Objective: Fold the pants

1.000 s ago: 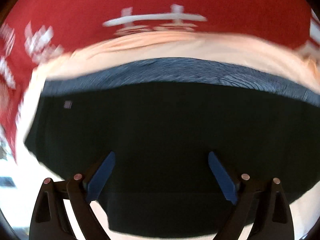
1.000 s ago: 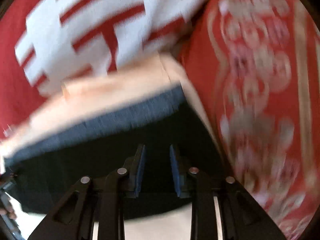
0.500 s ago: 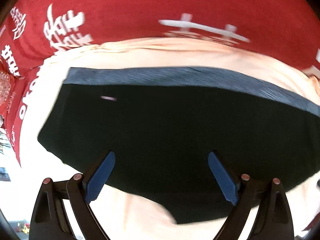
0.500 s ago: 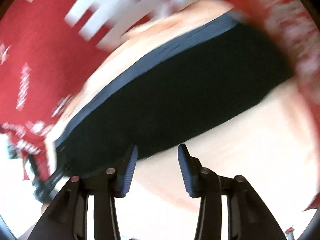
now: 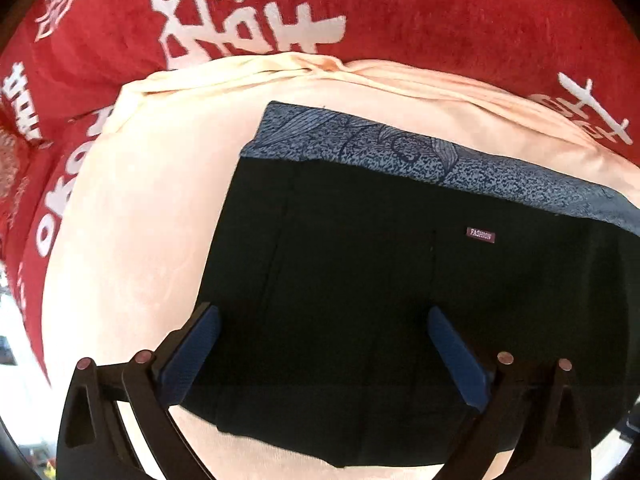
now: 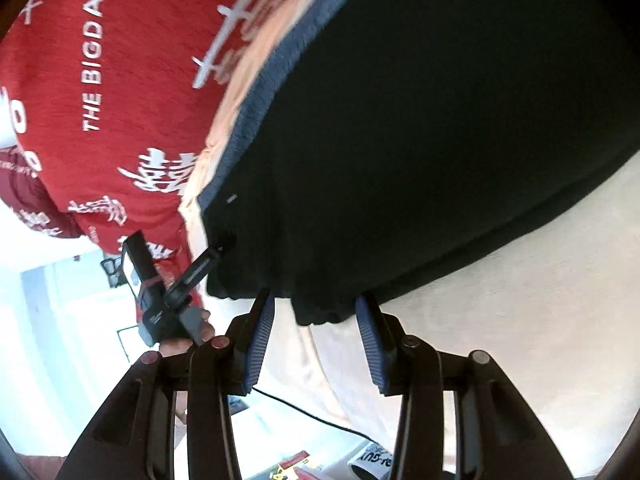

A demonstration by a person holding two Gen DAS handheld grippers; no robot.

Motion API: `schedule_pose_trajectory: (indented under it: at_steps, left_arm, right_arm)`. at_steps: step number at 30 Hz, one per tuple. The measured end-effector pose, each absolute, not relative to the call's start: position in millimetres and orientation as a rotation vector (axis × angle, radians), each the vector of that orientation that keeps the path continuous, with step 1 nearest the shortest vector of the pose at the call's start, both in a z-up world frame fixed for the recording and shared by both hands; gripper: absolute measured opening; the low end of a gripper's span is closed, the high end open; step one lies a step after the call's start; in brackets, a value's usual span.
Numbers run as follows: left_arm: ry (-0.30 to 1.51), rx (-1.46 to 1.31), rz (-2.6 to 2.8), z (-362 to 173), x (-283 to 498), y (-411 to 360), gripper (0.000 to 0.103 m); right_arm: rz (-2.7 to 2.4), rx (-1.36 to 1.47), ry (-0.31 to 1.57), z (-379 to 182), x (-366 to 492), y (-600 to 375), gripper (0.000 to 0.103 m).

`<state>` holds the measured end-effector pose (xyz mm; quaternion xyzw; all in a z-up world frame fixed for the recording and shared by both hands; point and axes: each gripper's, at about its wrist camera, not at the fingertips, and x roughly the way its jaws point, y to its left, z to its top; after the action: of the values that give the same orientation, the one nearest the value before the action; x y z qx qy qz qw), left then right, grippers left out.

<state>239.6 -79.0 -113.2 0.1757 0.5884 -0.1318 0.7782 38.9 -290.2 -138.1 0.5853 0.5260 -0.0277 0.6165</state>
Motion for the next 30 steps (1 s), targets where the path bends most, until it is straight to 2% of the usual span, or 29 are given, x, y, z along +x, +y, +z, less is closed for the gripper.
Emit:
schedule_pose_trajectory:
  at_steps: [7, 8, 9, 10, 13, 15, 18, 21, 26, 30]
  left_arm:
    - [1.256, 0.369, -0.349, -113.5, 244.6, -68.5, 0.103]
    - [1.255, 0.372, -0.357, -113.7, 245.2, -67.5, 0.103]
    - [1.254, 0.372, -0.363, -113.4, 244.1, -67.5, 0.103]
    - [1.254, 0.368, -0.368, -114.3, 245.1, -65.8, 0.103]
    - [1.246, 0.376, -0.372, -120.7, 256.6, -58.2, 0.103]
    - [1.26, 0.385, -0.358, -119.2, 255.8, -59.9, 0.103]
    - [1.265, 0.426, -0.31, -107.9, 253.0, -65.0, 0.103]
    - [1.227, 0.433, -0.319, -82.7, 239.6, -69.5, 0.103]
    - [1.22, 0.405, -0.454, -58.4, 196.3, -110.2, 0.103]
    - [1.256, 0.41, -0.6, -76.9, 152.9, -175.2, 0.103]
  right_arm:
    - [-0.114, 1.369, 1.201, -146.3, 51.8, -286.8, 0.046]
    - [-0.119, 1.372, 1.204, -145.4, 57.9, -286.5, 0.043]
    - [-0.127, 1.36, 1.201, -141.9, 64.1, -288.0, 0.019]
    - [-0.145, 1.296, 1.211, -134.1, 73.2, -290.5, 0.013]
    - [-0.152, 1.178, 1.226, -120.5, 83.0, -285.6, 0.01]
    - [-0.206, 1.124, 1.269, -123.8, 70.3, -277.7, 0.009]
    - [-0.242, 1.23, 1.252, -136.9, 46.8, -276.9, 0.009]
    - [-0.232, 1.227, 1.26, -125.6, 42.1, -282.9, 0.012]
    - [-0.246, 0.926, 1.31, -79.6, 42.6, -305.1, 0.016]
    - [-0.312, 0.734, 1.294, -59.4, 44.2, -329.1, 0.016]
